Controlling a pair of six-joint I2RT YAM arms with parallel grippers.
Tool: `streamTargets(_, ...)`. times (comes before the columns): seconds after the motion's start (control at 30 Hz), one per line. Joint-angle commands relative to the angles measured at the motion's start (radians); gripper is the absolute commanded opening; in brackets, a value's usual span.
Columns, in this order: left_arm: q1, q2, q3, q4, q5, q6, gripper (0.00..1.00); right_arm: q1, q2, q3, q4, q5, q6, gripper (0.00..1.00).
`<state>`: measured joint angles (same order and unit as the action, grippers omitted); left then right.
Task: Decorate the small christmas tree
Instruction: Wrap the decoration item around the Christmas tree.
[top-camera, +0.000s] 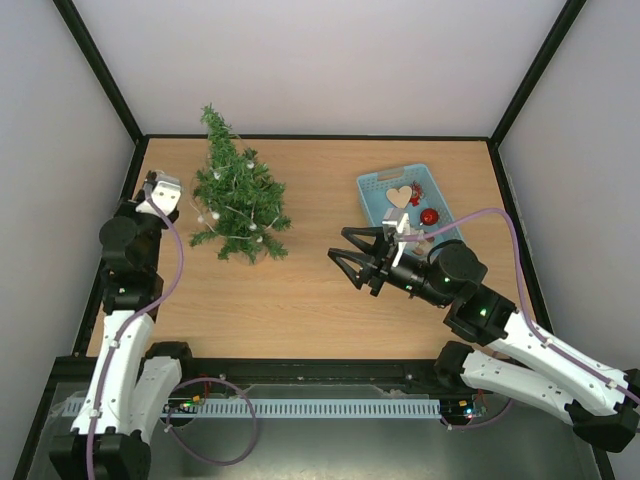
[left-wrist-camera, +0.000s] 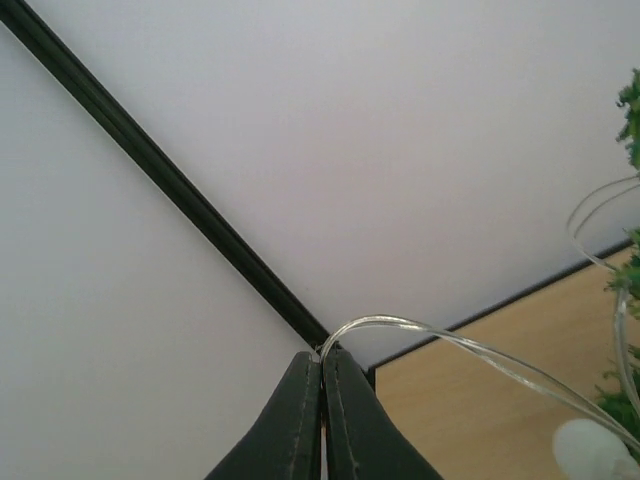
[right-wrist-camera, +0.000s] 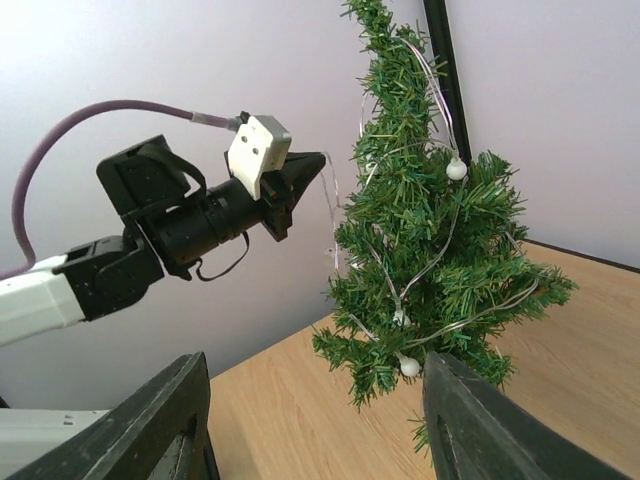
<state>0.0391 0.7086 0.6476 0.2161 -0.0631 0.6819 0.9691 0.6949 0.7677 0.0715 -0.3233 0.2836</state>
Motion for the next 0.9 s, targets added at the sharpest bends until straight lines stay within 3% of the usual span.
streamTargets(0.0, 0.057, 0.016, -0.091, 0.285, 0.136, -0.109, 0.02, 0.005, 0.001, 0.01, 0.027, 0.015, 0.008, 0.57)
streamTargets(0.2, 0.121, 0.093, -0.149, 0.521, 0.242, -0.282, 0.02, 0.004, -0.01, -0.007, 0.039, 0.021, 0.032, 0.57)
streamTargets(0.43, 0.144, 0.164, -0.108, 0.574, 0.25, -0.449, 0.02, 0.004, -0.024, -0.023, 0.038, 0.065, 0.058, 0.57)
streamTargets(0.63, 0.148, 0.195, -0.168, 0.656, 0.277, -0.564, 0.02, 0.004, -0.014, -0.129, 0.142, 0.172, 0.254, 0.56)
streamTargets(0.87, 0.148, 0.228, -0.235, 0.717, 0.242, -0.661, 0.02, 0.005, 0.149, -0.179, 0.195, 0.312, 0.382, 0.47)
